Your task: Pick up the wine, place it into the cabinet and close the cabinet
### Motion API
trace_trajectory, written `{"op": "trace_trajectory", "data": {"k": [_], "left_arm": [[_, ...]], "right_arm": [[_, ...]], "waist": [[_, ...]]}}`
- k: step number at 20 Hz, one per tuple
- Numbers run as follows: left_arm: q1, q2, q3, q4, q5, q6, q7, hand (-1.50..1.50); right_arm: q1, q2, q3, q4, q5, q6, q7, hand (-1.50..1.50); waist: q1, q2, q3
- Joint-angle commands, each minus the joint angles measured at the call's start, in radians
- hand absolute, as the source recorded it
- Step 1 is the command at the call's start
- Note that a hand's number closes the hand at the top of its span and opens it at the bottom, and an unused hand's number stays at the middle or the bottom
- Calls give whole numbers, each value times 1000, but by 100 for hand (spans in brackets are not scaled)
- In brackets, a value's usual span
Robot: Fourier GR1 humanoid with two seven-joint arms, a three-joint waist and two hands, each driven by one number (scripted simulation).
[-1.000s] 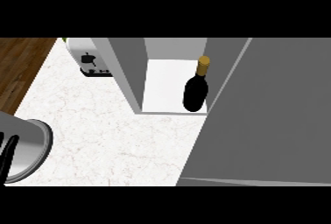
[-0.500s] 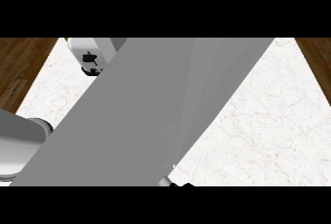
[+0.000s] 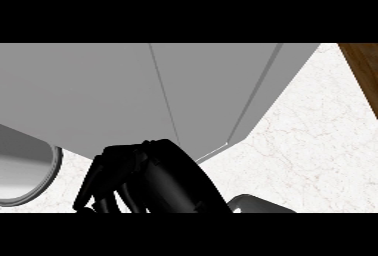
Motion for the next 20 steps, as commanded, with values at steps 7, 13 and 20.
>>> {"op": "trace_trajectory", "data": {"k": [7,13,20], "left_arm": [[-19,-13,73,-5,19,-44,97,-150],[-65,-47,48,-23,12,-26,193,-150],[-176,-95,-92,-72,-93,109,234,-150]], "right_arm": [[-222,2,-238,415,-56,54,-182,150],[-234,-17,-318,525,-49,125,-287,150],[-237,-106,-421,655,-91,221,-423,150]], "waist": [[-9,6,1],[-20,3,1],[-28,12,2]]}}
